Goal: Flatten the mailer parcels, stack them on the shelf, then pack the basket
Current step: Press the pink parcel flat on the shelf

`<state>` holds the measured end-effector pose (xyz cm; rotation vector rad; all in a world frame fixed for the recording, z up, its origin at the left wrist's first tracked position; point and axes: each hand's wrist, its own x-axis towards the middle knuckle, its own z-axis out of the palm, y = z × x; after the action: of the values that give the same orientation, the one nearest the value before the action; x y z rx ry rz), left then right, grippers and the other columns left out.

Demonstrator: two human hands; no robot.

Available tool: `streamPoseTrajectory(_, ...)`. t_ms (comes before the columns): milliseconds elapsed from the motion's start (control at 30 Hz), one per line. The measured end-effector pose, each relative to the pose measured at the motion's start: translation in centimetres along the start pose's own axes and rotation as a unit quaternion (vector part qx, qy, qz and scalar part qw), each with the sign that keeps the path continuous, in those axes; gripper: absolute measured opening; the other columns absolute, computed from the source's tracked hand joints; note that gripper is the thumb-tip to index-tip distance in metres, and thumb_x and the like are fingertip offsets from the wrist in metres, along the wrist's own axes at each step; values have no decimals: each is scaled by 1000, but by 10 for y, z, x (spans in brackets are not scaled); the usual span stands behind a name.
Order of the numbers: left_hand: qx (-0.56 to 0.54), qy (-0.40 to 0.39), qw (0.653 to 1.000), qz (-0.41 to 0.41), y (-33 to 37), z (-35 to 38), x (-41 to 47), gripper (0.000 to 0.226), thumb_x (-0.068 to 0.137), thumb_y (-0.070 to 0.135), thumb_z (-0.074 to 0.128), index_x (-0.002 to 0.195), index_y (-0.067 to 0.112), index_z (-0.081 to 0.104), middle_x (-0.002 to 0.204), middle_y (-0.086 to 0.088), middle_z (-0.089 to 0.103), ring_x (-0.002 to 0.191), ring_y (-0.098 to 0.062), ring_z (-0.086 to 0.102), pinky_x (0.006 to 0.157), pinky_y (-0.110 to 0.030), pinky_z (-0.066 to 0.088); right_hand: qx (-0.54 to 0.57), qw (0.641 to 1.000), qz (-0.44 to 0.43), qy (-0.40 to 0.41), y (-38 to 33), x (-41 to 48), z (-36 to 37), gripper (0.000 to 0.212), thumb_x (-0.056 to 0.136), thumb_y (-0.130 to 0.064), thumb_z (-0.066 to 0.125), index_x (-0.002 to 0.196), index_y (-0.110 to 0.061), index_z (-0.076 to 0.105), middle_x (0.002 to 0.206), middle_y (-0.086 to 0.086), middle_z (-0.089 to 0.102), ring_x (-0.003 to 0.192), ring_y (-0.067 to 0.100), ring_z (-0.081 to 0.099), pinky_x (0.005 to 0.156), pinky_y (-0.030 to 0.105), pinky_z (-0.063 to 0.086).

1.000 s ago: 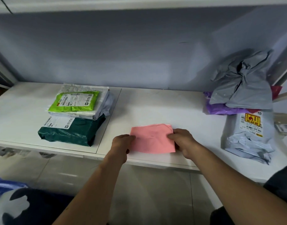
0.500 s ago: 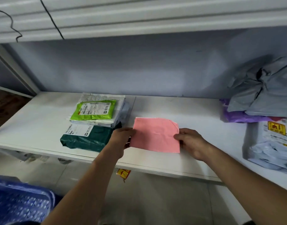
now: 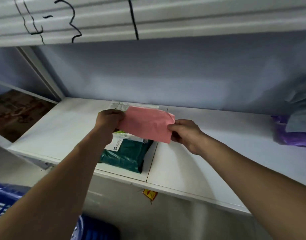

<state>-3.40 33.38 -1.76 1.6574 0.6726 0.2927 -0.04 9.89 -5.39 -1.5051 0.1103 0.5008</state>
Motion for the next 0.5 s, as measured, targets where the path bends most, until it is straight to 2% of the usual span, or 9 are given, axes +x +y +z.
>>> streamPoseTrajectory(100,8,27,1000,-4,-4,-16,21,15,83,-2,65,93,8,70,73,-9,60,61,-20,53,54,-25,47,-46,999,-8,16,-5,15,24,7,84,0,62,82,-6,63,75,10,60,53,16,55,50,25,46)
streamPoseTrajectory(233,23,48,999,-5,-15,-37,53,18,82,-5,66,93,10,69,70,-7,60,59,-19,52,58,-25,46,-88,995,-18,33,-13,39,54,15,81,0,61,70,-9,62,67,9,57,51,19,51,58,30,43)
streamPoseTrajectory(367,45,67,997,-4,-27,-53,73,15,80,-1,70,90,11,69,71,-7,60,56,-19,51,54,-24,41,-145,987,-38,53,-17,58,75,12,75,-8,63,66,-13,68,75,11,70,72,30,69,59,38,49)
streamPoseTrajectory(433,59,71,996,-1,-31,-59,81,13,78,1,71,84,12,69,74,-8,62,59,-20,54,56,-26,43,-162,984,-41,67,-17,66,81,7,74,-12,64,69,-13,70,82,12,73,80,30,70,67,41,56)
streamPoseTrajectory(500,77,82,994,5,-36,-62,88,13,77,4,72,78,17,69,78,-9,64,66,-23,57,63,-30,48,-188,978,-44,74,-16,70,88,7,76,-14,64,74,-12,71,83,10,72,80,29,68,69,38,54)
